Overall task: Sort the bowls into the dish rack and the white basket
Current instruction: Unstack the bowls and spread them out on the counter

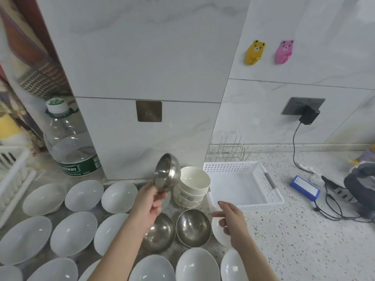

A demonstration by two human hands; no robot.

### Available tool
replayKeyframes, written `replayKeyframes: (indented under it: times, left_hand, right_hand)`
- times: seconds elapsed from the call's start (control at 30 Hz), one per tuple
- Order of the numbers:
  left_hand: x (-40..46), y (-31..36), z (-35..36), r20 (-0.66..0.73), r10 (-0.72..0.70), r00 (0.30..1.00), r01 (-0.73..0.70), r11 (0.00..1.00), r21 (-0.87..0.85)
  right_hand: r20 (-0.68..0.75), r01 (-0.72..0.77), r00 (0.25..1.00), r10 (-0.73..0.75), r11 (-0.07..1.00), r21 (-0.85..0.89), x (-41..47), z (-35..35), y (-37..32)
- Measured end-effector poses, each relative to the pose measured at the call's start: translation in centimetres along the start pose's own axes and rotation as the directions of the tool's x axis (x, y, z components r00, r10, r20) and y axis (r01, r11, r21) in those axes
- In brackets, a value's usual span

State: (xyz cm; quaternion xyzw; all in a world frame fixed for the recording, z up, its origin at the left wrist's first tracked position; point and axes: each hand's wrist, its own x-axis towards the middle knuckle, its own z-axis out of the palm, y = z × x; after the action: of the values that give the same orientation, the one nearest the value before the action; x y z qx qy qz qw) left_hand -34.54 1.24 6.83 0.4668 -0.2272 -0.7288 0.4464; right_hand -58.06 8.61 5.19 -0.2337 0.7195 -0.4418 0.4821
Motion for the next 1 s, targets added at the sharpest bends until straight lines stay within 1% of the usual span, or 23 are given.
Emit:
replayKeyframes:
  times: [0.07, 0.17, 0.27, 0.37, 0.5, 0.57, 0.63, 0.73, 0.83, 1.0]
  left_hand:
    - [-0.2, -0.3, -2.0, -0.039, -0.053, 0.998, 0.05, 0.996, -0.078]
    - [-0.2, -0.5, -4.0, -0.11, -0.093, 0.99, 0.084, 0.992, -0.089]
    - [-0.1, -0.4, -4.9, -0.137, -0.1, 0.986, 0.088, 0.992, -0.093]
    - [-0.2, -0.2, -5.4, -0.149, -0.101, 0.984, 0.087, 0.991, -0.099]
    - [-0.5, -0.3, -5.7, -0.146, -0.114, 0.983, 0.1, 0.99, -0.099]
    - [-0.6, -0.3, -5.8, -0.147, -0.11, 0.983, 0.098, 0.991, -0.091]
    - [-0.7, -0.4, -5.8, -0.153, -0.094, 0.984, 0.084, 0.994, -0.068]
    - [-1.0, -0.6, -5.5, -0.17, -0.048, 0.984, 0.047, 0.999, -0.01]
    - [-1.5, -0.9, -4.5, -0.191, -0.008, 0.982, 0.015, 0.999, 0.034]
    - [-2.9, -2.1, -1.8, -0.212, 0.091, 0.973, -0.059, 0.987, 0.151]
  right_hand:
    - [0.01, -0.025, 1.0, 0.026, 0.999, -0.033, 1.3, 1.3, -1.9]
    - [0.053, -0.05, 0.997, 0.056, 0.993, -0.11, 2.9, 3.4, -4.1]
    - [0.086, -0.043, 0.994, 0.062, 0.978, -0.204, 4.0, 5.0, -4.9]
    - [0.056, -0.035, 0.997, 0.049, 0.971, -0.237, 4.6, 6.0, -5.0]
    - [-0.012, -0.056, 0.998, 0.055, 0.983, -0.176, 4.9, 6.7, -5.2]
    - [-0.03, -0.055, 0.998, 0.051, 0.988, -0.142, 4.8, 6.7, -5.5]
    - [-0.029, -0.045, 0.999, 0.043, 0.996, -0.073, 4.5, 6.4, -5.9]
    - [-0.014, -0.013, 1.0, 0.014, 0.998, 0.069, 3.9, 5.1, -6.4]
    - [-0.017, 0.026, 1.0, -0.024, 0.985, 0.169, 3.0, 3.5, -6.7]
    - [-0.046, 0.054, 0.998, -0.044, 0.97, 0.235, 1.7, -0.4, -5.7]
